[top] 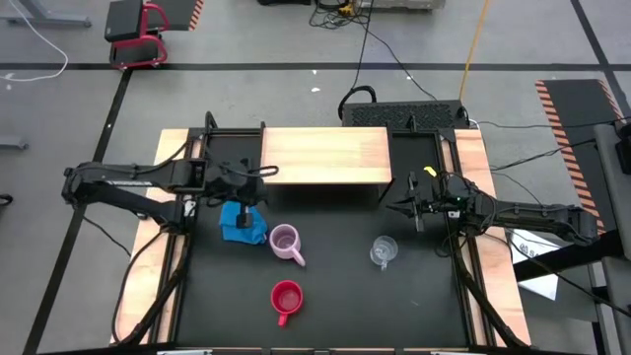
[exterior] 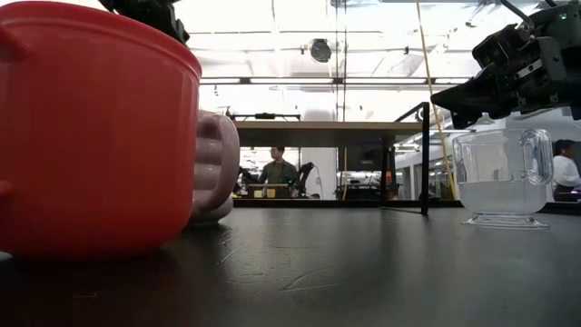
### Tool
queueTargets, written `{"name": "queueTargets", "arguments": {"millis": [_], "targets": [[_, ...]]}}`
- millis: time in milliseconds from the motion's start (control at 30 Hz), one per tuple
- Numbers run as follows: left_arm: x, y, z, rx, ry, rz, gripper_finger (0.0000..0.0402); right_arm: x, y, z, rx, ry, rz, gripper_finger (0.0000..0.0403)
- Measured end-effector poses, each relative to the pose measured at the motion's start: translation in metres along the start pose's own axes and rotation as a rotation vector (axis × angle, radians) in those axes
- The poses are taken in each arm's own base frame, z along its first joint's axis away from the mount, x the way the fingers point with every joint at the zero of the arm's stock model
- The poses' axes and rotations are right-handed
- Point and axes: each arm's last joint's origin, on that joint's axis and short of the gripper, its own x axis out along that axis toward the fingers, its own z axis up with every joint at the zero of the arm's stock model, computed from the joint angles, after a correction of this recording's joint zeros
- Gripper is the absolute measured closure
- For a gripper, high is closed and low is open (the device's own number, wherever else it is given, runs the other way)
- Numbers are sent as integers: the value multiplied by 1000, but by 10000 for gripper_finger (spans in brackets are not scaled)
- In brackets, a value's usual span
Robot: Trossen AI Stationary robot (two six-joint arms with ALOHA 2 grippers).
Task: Stack small to large cups/mugs on shelf
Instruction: Put the violet mug on the shelf
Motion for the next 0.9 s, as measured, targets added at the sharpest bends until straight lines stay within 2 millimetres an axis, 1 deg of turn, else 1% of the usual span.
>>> {"name": "queueTargets", "arguments": {"millis": [300,467,633,900], "targets": [[30,-5,6,26,103,-173,402,0,0,0,-2,2,0,403],[44,-7,8,42,145,-219,402,0,0,0,-3,3,0,403],[51,-9,13,40,156,-264,402,0,0,-2,3,18,-1,403],[50,-9,14,19,170,-293,402,0,0,-2,6,24,0,403]]}}
